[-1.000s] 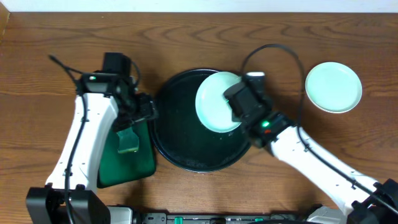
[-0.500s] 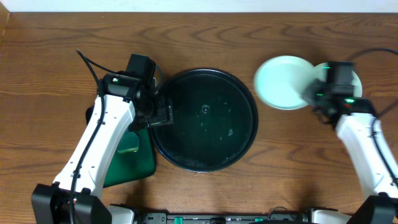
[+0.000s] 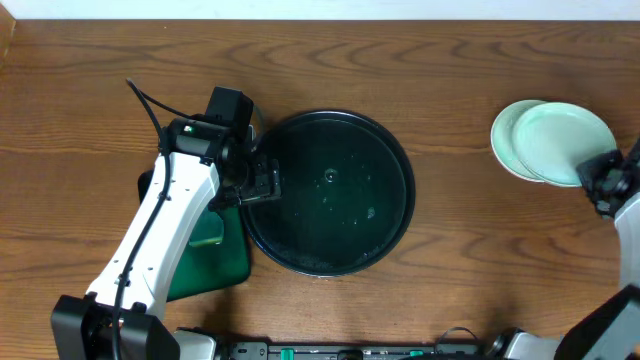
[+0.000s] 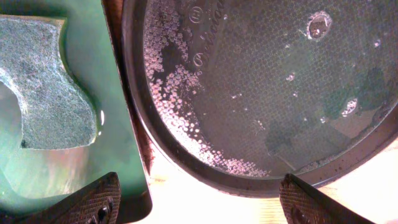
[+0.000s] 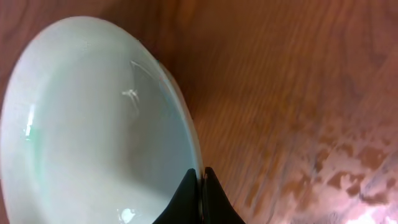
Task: Clean dirty plates on tray and stack at the side
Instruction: 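Carry the plate right with the right gripper onto the plate stack, then lower the plate onto the stack and open the right gripper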
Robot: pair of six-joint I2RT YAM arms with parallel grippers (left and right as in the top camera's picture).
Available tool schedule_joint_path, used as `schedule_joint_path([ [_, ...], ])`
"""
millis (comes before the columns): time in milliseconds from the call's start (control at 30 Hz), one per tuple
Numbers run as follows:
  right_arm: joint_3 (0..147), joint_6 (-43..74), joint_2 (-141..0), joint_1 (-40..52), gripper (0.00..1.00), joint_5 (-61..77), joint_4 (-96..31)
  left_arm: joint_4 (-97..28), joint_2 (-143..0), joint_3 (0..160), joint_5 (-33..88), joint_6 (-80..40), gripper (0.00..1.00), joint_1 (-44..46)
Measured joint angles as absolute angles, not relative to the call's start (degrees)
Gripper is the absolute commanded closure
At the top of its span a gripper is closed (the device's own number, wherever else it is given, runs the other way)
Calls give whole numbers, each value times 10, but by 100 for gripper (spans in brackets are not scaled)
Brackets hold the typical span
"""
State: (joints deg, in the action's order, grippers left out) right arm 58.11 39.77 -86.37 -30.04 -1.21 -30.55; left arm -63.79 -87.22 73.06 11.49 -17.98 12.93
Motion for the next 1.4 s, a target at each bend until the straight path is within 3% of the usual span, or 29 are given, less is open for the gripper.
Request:
schedule_joint_path([
  [500,581,406,-996,-293,99,16,-208,-640,-872,731,115,-180,18,129],
  [533,581,406,-998,-293,95,19,-203,-640,-872,731,115,-180,18,129],
  [633,581,407,-999,-289,63,30,-187,-640,-872,731,115,-180,18,129],
  [700,581,411,-999,-282,29,37,-177,-641,-872,731,115,-180,18,129],
  [733,581,408,-999,-279,29,42,-174,-641,-872,731,115,-180,18,129],
  [800,581,404,-999,-269,2,50,-165,-641,-872,731,115,-180,18,129],
  [1067,588,376,-999,-227,1,93,-164,-641,-872,731,115,-180,18,129],
  [1400,713,233,-927,-168,1,110,-317,-636,-872,731,106,-176,18,129],
])
